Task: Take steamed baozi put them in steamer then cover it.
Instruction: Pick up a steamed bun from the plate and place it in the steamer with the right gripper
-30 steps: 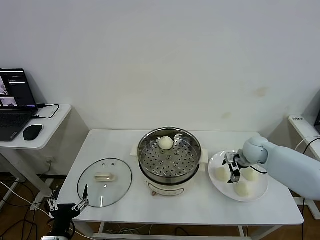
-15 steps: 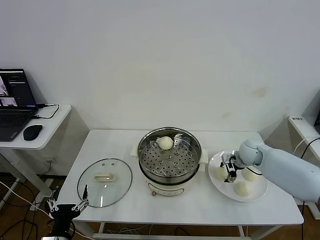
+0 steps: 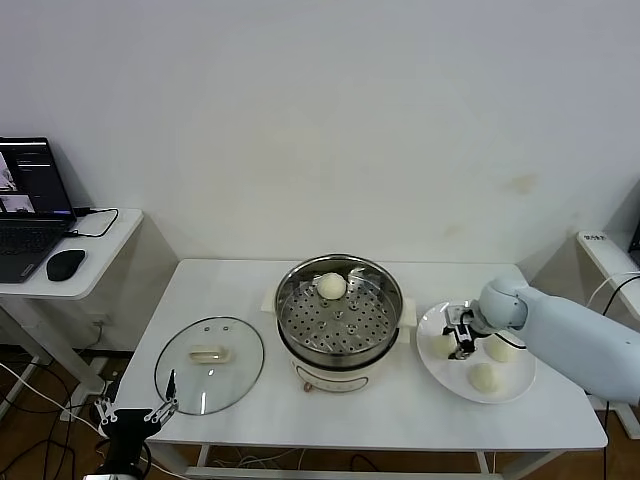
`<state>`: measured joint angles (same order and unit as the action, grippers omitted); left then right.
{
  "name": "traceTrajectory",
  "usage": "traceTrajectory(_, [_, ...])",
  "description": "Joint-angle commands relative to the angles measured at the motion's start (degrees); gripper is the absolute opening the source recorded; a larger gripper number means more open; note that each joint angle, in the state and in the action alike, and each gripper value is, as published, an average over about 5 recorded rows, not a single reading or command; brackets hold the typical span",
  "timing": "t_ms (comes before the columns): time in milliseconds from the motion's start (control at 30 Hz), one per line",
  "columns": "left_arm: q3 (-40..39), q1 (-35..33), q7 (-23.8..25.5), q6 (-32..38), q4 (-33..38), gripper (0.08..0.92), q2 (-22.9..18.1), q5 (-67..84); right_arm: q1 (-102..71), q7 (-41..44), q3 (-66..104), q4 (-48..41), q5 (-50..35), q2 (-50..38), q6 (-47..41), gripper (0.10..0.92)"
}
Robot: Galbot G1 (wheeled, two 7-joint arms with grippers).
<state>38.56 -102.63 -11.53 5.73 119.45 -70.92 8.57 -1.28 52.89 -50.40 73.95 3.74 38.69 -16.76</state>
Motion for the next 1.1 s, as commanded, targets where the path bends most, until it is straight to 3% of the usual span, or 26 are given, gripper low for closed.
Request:
traceTrajectory(33, [-0.04, 0.08, 0.0, -0.03, 0.19, 0.823, 0.29, -0.02, 5.45, 0.6, -1.47, 3.74, -3.17, -3.34, -0.83, 0.558])
traceTrajectory(300, [-0.67, 0.72, -0.02, -0.13, 0.27, 0.823, 0.98, 0.01, 20.59, 0.61, -9.05, 12.32, -12.8, -9.62, -4.05, 0.568])
traceTrajectory(500, [-1.17, 0.89, -0.03, -0.19, 0.76, 0.823, 1.41, -0.01, 37.33, -0.67, -19.22, 17.26, -19.8, -9.54, -6.49, 0.572])
traceTrajectory(733, [-1.45, 0.9, -0.05, -0.12, 0.95, 0.823, 1.33, 0.04, 46.36, -5.97, -25.15, 20.11, -29.05, -1.74, -11.82, 0.577])
traceTrajectory(1100, [-0.7, 0.98, -0.13, -0.01, 0.87, 0.823, 0.44, 0.33, 36.52, -16.97, -22.9, 17.3, -36.15, 15.38, -17.61, 0.584])
